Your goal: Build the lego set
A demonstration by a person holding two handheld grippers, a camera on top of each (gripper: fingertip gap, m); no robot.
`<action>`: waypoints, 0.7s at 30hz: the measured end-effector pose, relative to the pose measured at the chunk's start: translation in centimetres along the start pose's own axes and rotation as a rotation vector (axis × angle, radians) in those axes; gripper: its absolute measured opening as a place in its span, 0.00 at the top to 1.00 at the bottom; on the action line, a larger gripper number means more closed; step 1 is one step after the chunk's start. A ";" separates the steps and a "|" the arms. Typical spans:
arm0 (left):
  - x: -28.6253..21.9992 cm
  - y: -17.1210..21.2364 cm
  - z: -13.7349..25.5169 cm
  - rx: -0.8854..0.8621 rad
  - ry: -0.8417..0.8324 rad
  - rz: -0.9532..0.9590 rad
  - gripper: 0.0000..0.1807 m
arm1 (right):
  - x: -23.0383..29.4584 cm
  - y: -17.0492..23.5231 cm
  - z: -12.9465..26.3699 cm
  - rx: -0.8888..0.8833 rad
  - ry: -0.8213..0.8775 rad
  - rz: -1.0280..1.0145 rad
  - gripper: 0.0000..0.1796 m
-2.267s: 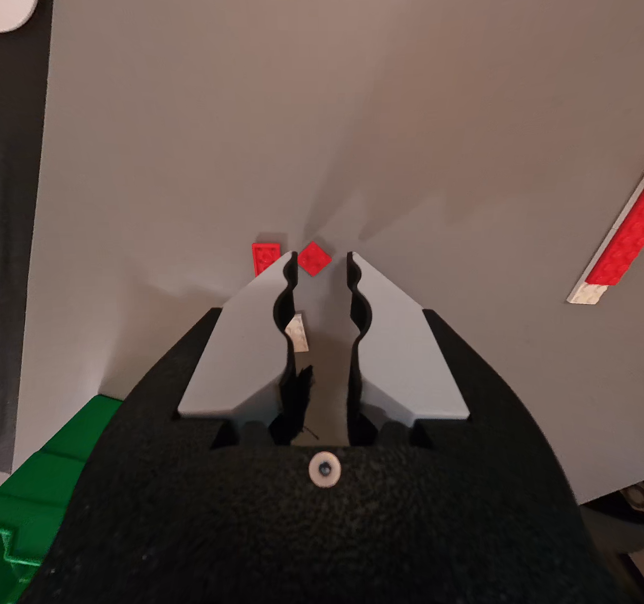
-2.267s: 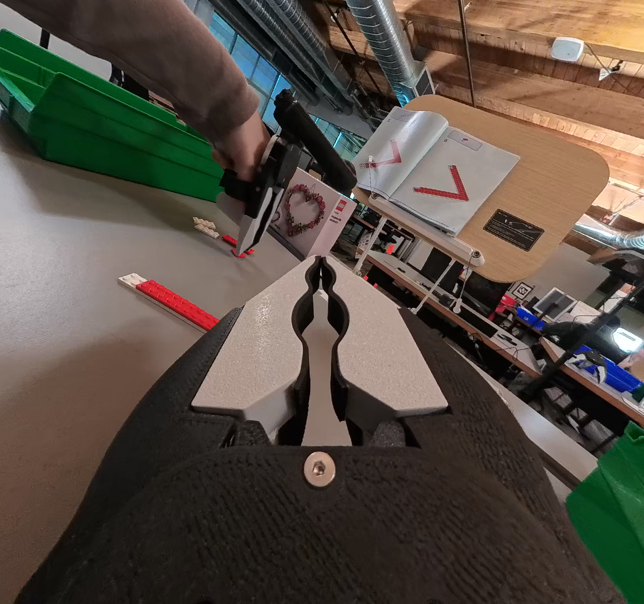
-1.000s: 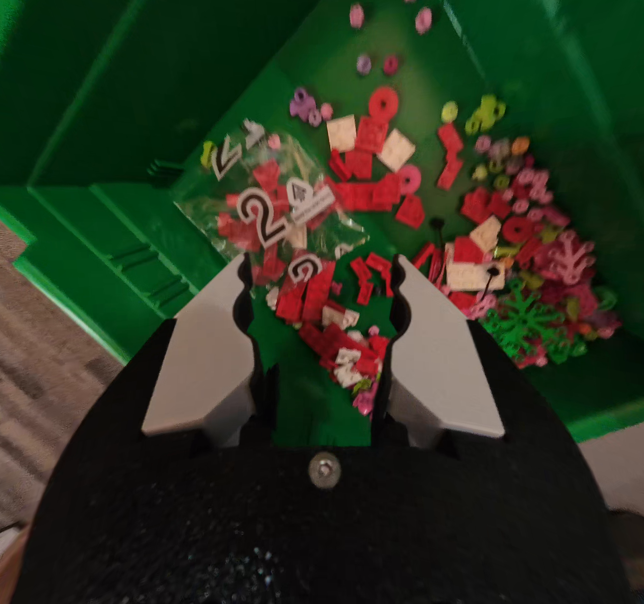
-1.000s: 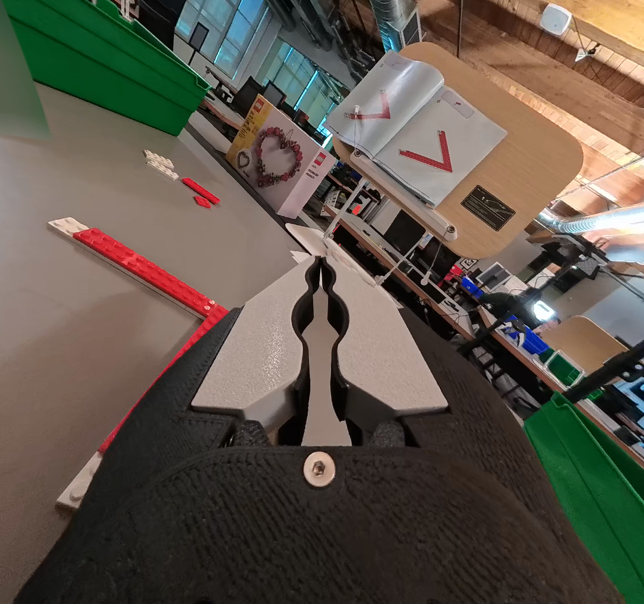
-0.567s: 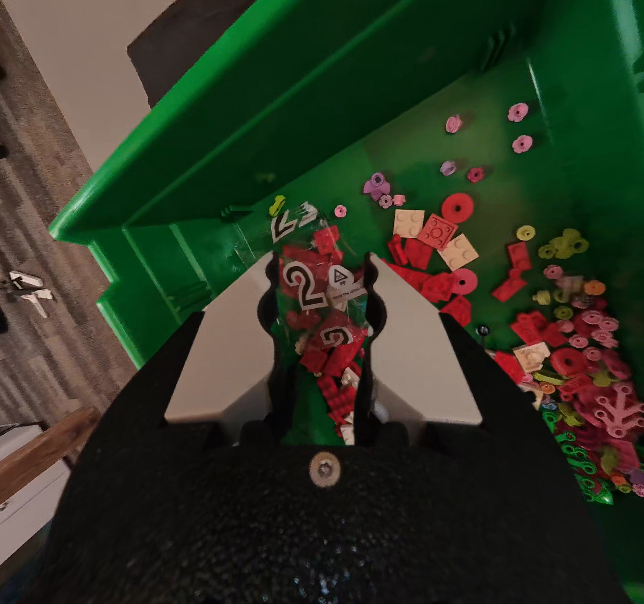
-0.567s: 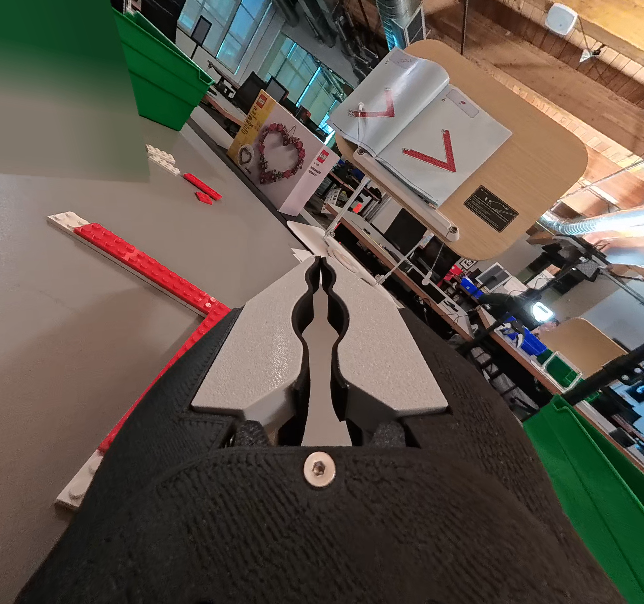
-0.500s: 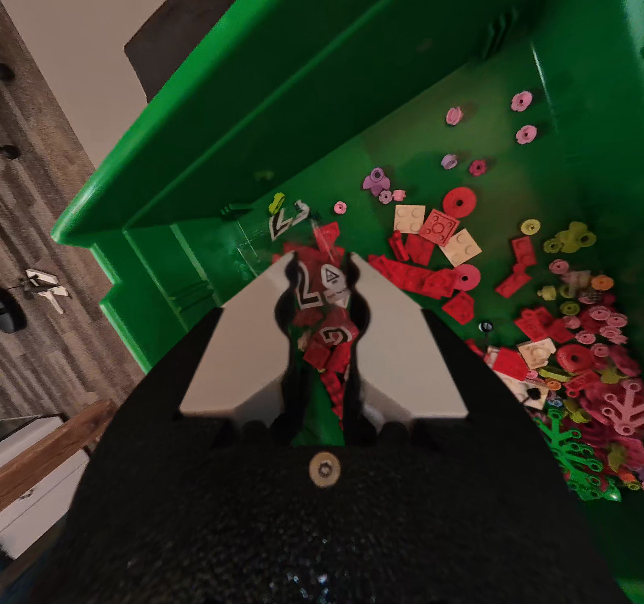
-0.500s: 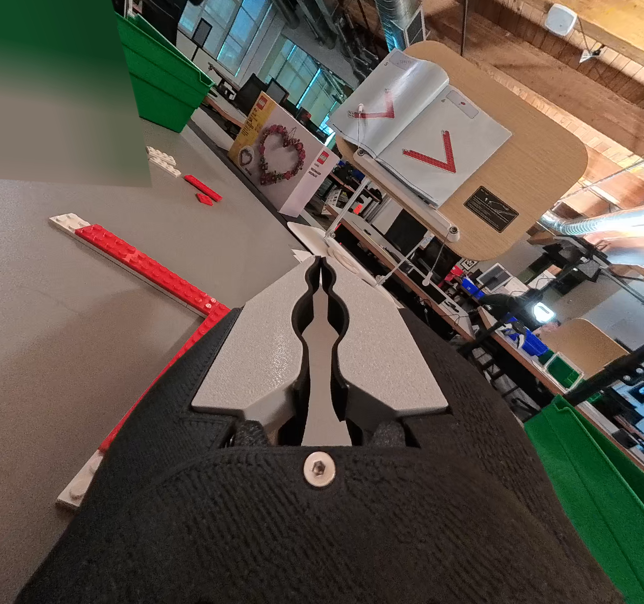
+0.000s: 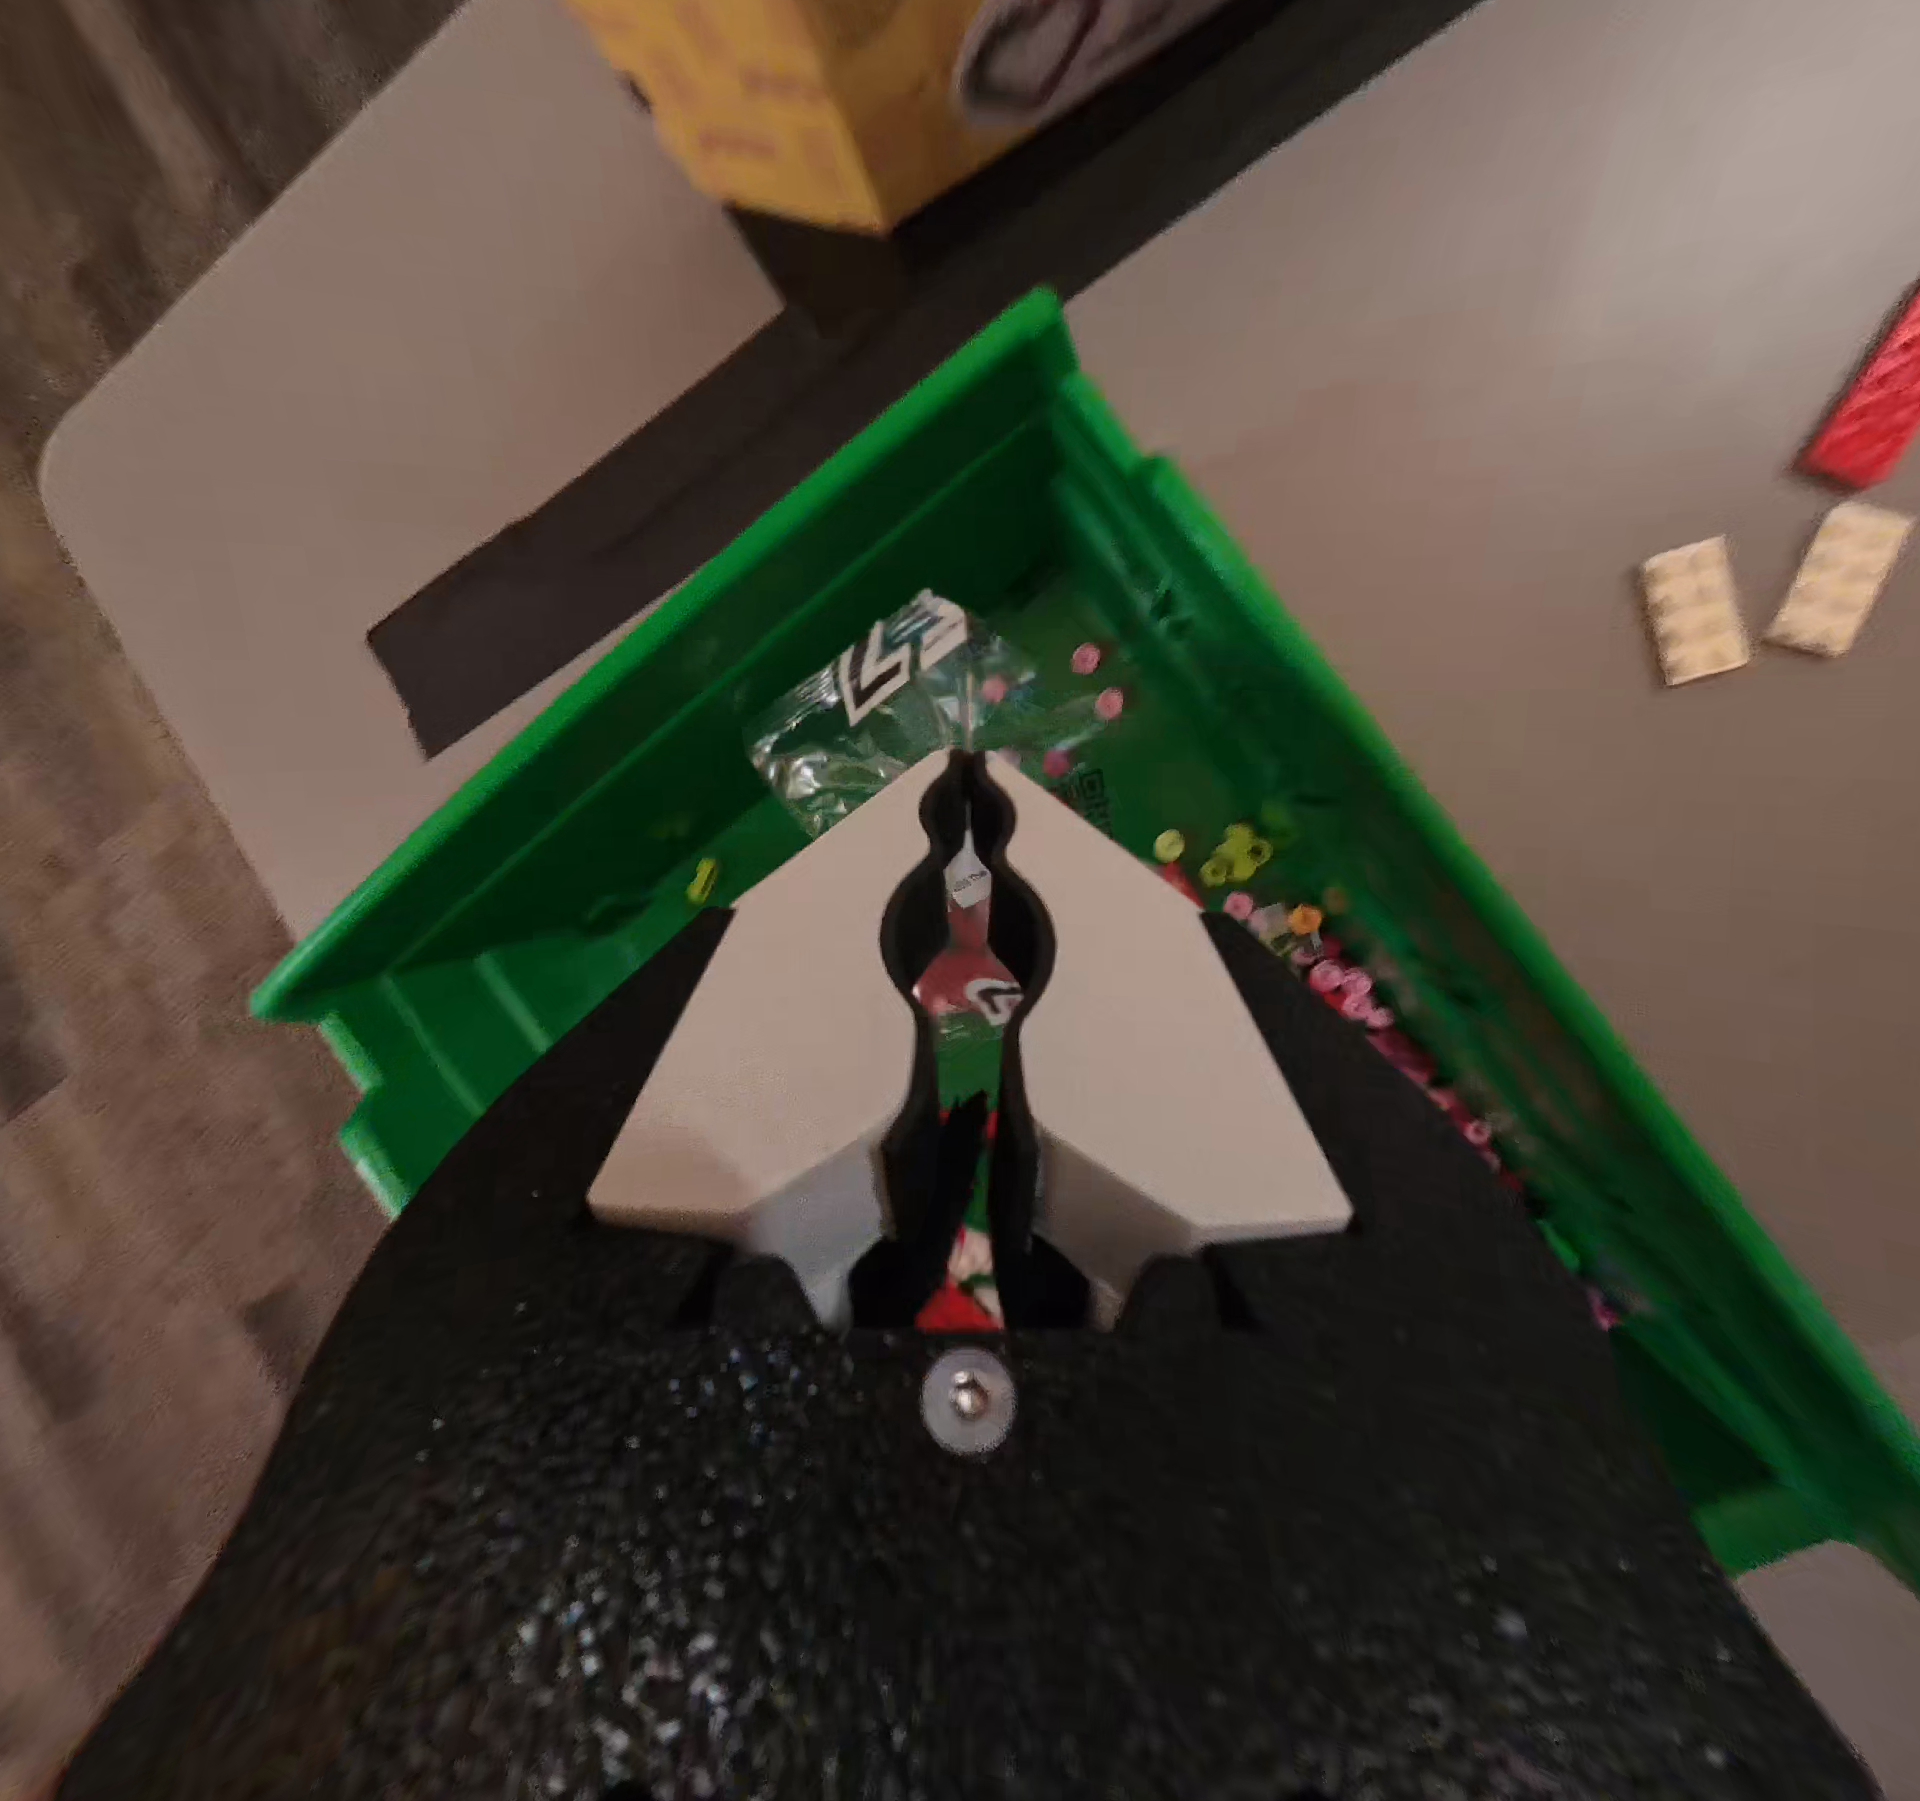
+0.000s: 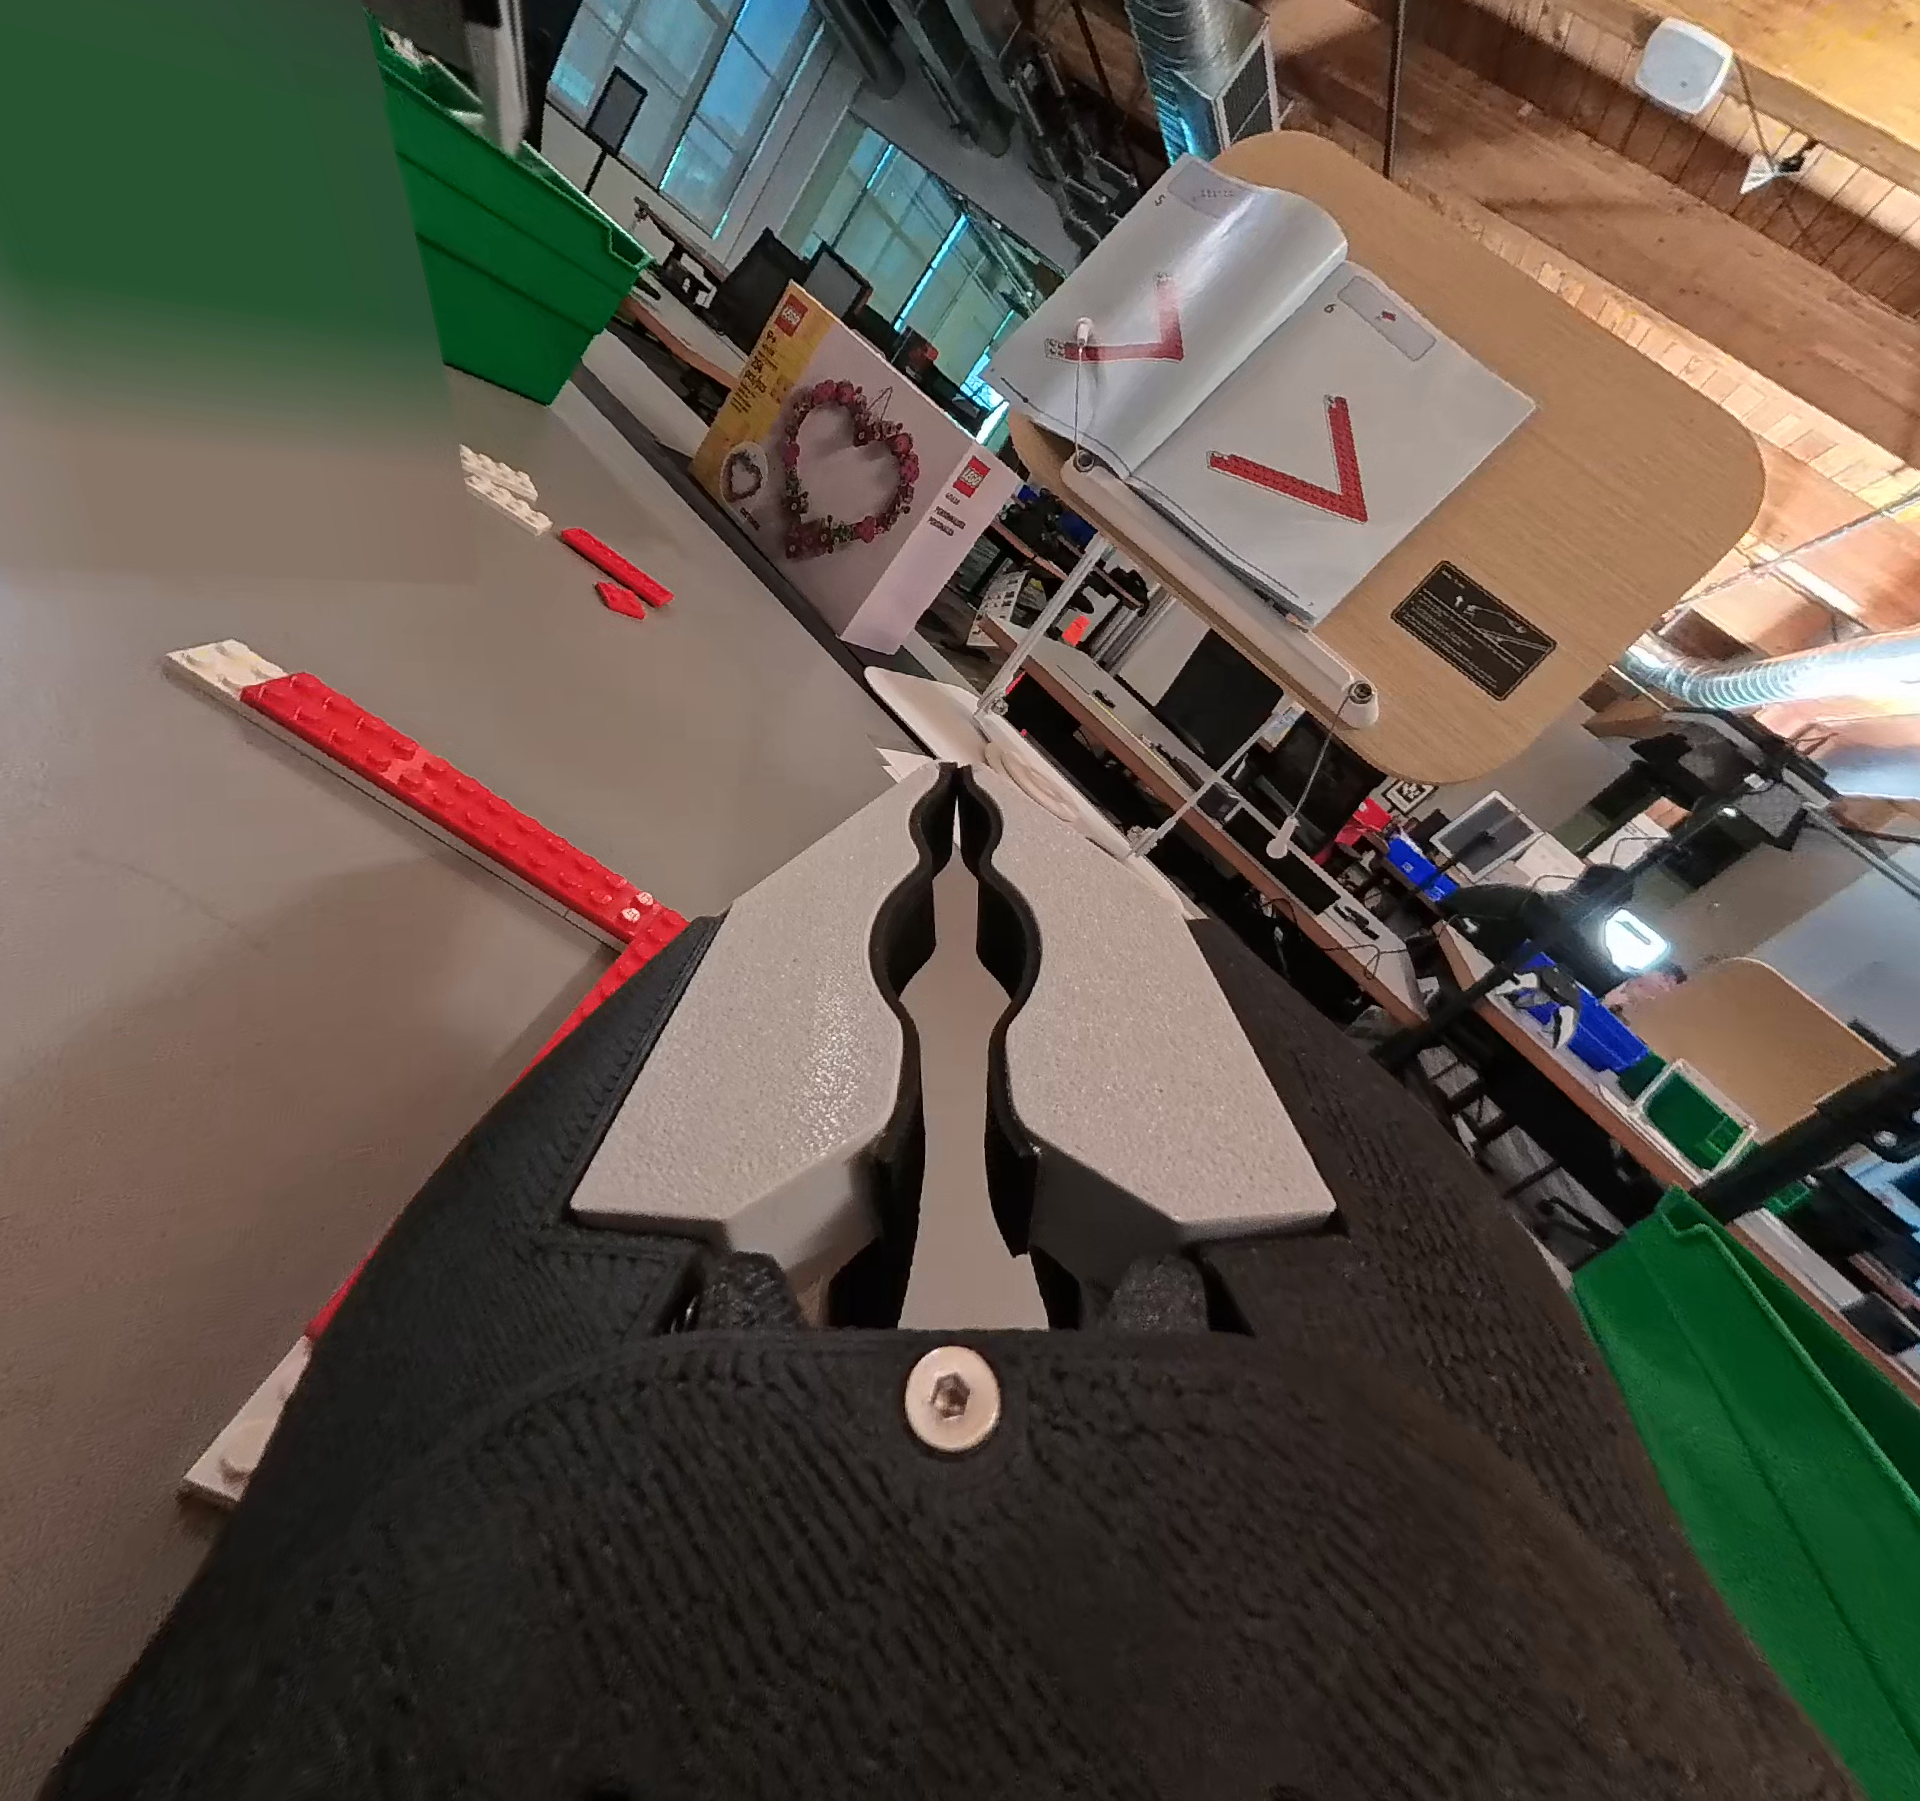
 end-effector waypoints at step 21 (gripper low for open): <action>-0.7 0.3 -1.0 -0.247 0.295 -0.114 0.74 | 0.0 0.0 0.0 0.000 -0.003 0.001 1.00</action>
Point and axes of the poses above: each gripper's, where its closed fingertips meet, z back along the fingers, y out of its underside, x = y × z across the jaws, the point moved 4 cm from there along z, back along the fingers, and after that the axes turned 10 degrees about -z, right-handed, at the moved point
